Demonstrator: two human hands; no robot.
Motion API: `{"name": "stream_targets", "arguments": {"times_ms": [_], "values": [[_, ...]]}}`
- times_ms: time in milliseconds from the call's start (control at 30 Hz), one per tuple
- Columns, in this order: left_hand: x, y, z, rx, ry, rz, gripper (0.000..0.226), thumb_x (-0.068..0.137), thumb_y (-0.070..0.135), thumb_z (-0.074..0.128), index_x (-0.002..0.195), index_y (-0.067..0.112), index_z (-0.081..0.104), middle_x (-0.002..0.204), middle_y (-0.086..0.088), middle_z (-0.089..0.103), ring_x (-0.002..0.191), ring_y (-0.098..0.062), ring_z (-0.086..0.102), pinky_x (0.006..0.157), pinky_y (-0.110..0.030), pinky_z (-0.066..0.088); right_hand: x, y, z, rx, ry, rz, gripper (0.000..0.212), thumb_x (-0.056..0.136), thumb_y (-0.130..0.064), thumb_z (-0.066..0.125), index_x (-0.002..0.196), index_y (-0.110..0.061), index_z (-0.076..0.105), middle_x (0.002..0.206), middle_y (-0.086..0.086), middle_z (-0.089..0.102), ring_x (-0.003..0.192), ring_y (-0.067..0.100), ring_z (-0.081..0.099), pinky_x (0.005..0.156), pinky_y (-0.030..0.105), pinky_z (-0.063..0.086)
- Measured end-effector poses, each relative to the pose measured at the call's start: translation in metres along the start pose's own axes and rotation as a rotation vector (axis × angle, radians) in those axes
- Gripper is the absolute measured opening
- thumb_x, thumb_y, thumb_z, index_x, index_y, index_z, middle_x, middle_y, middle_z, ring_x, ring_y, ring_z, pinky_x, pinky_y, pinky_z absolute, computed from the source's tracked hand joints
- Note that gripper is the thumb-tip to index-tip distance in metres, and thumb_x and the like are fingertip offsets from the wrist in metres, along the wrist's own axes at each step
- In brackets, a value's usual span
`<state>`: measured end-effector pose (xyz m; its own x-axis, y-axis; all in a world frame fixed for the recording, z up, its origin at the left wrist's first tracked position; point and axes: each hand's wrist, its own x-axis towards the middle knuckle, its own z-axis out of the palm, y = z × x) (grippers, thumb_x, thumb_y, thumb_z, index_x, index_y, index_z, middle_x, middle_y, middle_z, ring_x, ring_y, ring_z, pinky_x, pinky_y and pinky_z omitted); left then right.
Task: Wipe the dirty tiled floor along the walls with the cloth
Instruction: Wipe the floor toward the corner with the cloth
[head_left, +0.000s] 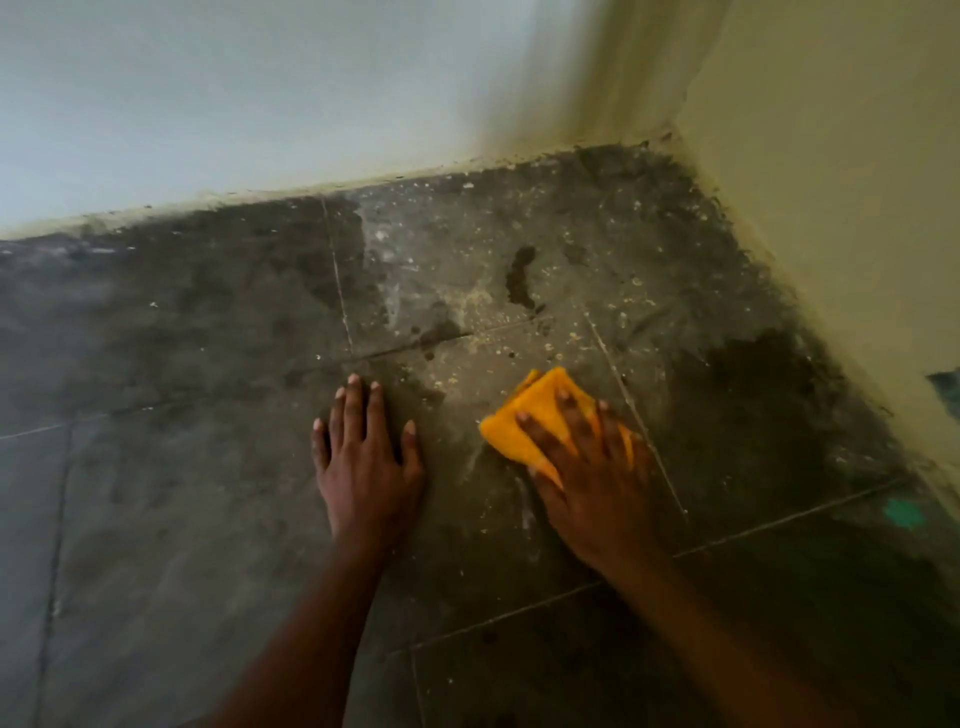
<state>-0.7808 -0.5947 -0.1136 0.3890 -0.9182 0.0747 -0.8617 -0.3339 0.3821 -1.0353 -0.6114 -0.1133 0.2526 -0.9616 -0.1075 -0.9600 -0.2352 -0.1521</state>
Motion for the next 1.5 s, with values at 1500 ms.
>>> {"name": "stream_targets", "arguments": {"times_ms": [1500], "values": [[0.002, -0.005, 0.011, 0.052, -0.004, -0.014, 0.080, 0.101, 0.058, 0.034, 0.167, 0.014, 0.022, 0.176, -0.003, 0.012, 0.163, -0.020, 0.013, 0.132, -0.048, 0.011, 0.111, -0.003, -0.025, -0.129, -0.002, -0.276, 0.062, 0.094, -0.071, 0.025, 0.153, -0.069, 0.004, 0.174, -0.013, -0.001, 0.161, 0.034, 0.004, 0.118, 0.069, 0.025]]}}
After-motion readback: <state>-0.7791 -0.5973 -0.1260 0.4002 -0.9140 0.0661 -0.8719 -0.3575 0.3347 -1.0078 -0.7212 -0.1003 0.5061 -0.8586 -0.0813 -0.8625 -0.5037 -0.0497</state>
